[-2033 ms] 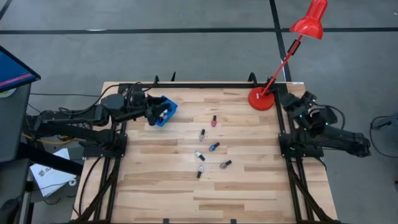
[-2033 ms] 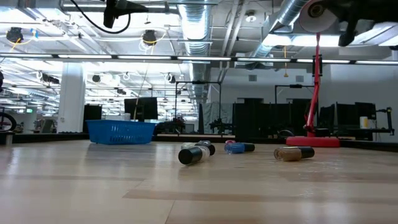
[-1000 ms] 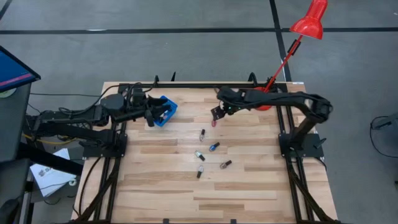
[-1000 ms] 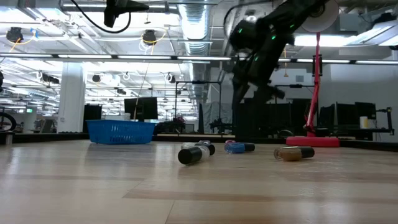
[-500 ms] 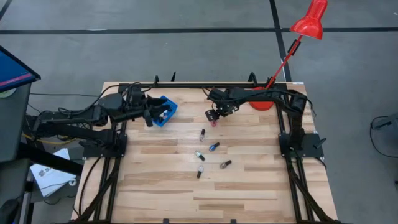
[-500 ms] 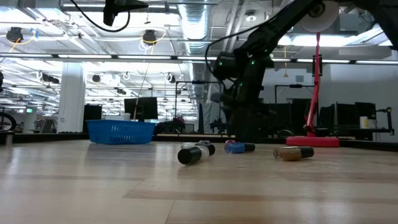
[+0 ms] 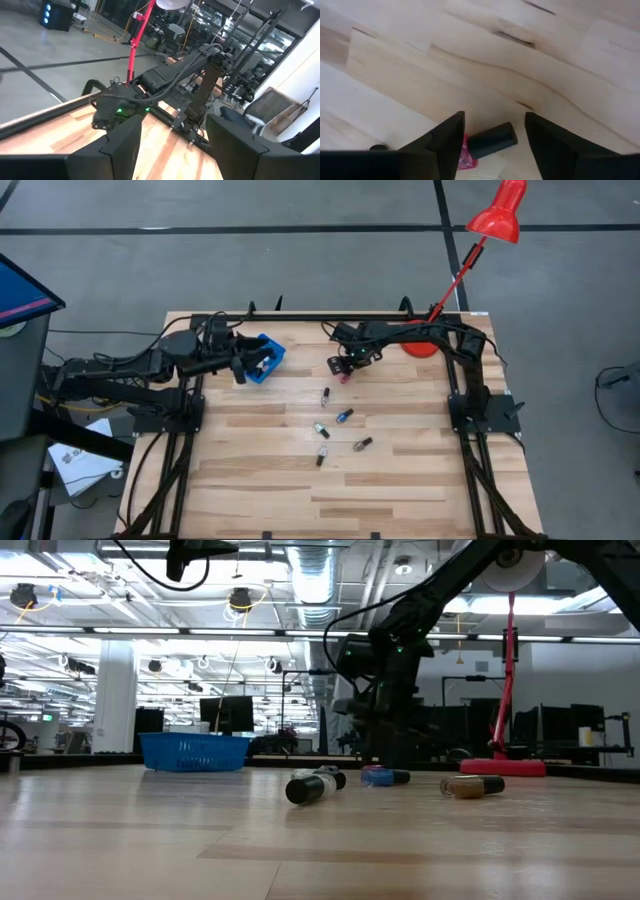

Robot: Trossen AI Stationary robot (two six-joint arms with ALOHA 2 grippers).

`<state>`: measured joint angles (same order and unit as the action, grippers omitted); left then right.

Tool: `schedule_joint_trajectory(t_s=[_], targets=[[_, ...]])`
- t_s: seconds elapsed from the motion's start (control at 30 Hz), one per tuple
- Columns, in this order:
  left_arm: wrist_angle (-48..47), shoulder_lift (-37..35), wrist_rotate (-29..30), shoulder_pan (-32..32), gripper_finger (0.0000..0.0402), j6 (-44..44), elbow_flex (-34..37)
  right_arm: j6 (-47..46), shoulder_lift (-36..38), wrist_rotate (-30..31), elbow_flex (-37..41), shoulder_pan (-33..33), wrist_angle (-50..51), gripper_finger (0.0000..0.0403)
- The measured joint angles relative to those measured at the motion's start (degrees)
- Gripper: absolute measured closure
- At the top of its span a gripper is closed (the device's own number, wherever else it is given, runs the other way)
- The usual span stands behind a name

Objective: Pick & Place Nail Polish
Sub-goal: Put the red nail polish bottle into the blue bin

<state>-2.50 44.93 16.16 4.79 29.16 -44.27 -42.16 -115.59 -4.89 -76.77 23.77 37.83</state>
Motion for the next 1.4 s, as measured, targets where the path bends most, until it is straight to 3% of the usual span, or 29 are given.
schedule_joint_trajectory(t_s=[0.23, 0.47, 0.8, 0.93, 1.4], targets=[[0.0, 0.0, 0.0, 0.0, 0.0183, -0.6, 0.0, 0.8, 0.0, 0.0, 0.0, -0.1, 1.2, 0.0257], [0.0, 0.0, 0.0, 0.0, 0.0183, -1.5, 0.0, 12.0, 0.6, 0.3, -0.5, 1.5, -0.3, 0.0258], [-0.1, 0.0, -0.2, 0.0, 0.0183, -1.6, 0.0, 56.7, 7.0, -3.6, -1.9, 0.5, 10.1, 0.0191], [0.0, 0.0, -0.3, 0.0, 0.0183, -1.8, 0.0, 69.0, 8.4, -3.1, -1.2, 0.3, 10.0, 0.0175], [0.0, 0.0, -0.5, 0.0, 0.0183, -1.9, 0.0, 79.6, 4.7, -2.9, -0.9, -0.6, 7.6, 0.0183]])
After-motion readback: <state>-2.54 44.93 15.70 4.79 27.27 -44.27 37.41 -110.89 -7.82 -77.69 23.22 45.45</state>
